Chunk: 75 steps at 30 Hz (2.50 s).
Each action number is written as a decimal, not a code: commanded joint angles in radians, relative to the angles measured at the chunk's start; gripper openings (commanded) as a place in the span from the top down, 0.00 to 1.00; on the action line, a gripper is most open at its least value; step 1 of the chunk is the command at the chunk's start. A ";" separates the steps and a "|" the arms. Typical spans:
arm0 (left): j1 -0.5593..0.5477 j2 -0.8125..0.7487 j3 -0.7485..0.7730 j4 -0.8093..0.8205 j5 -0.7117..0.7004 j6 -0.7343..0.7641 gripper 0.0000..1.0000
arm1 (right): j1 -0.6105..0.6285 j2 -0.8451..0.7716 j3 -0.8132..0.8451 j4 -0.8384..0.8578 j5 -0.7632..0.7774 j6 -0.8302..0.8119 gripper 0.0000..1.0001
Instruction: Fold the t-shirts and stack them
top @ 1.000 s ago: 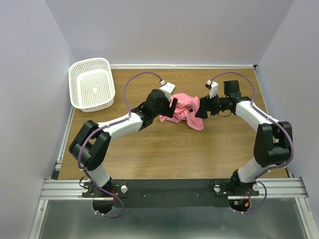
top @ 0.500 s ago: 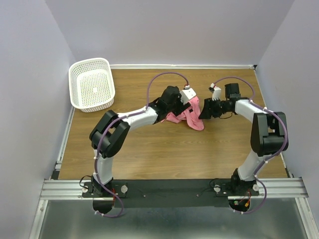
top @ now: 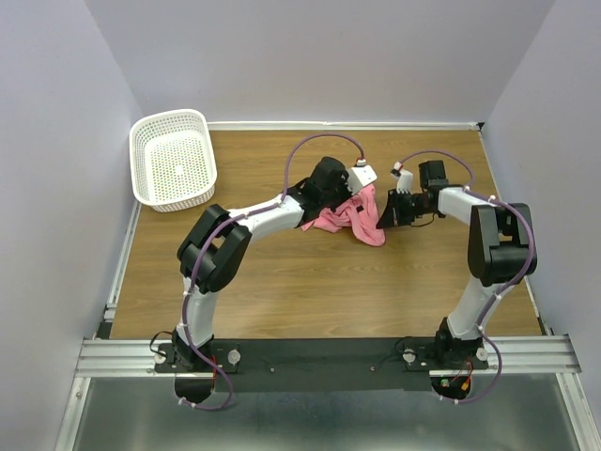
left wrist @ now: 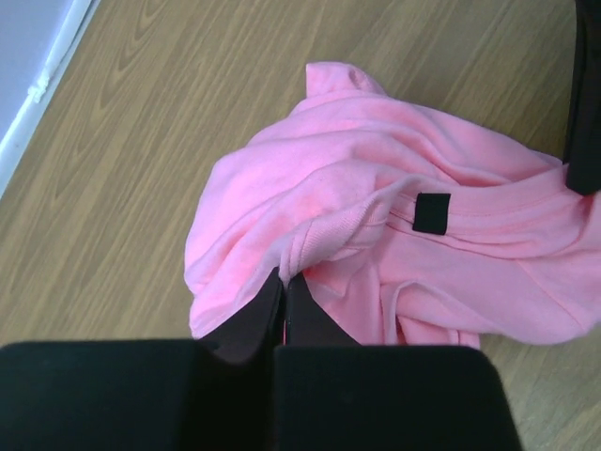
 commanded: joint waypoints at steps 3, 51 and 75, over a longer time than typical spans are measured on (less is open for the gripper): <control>-0.006 -0.023 0.007 0.003 0.043 -0.044 1.00 | -0.001 -0.044 0.055 -0.058 -0.059 0.003 0.99; -0.035 -1.568 -0.961 -0.165 -0.736 -1.245 0.65 | 0.560 0.426 1.244 -0.089 0.559 -0.035 0.12; 0.473 -0.557 -0.569 0.114 0.105 -0.915 0.33 | -0.047 -0.280 -0.164 -0.155 0.173 -0.532 0.22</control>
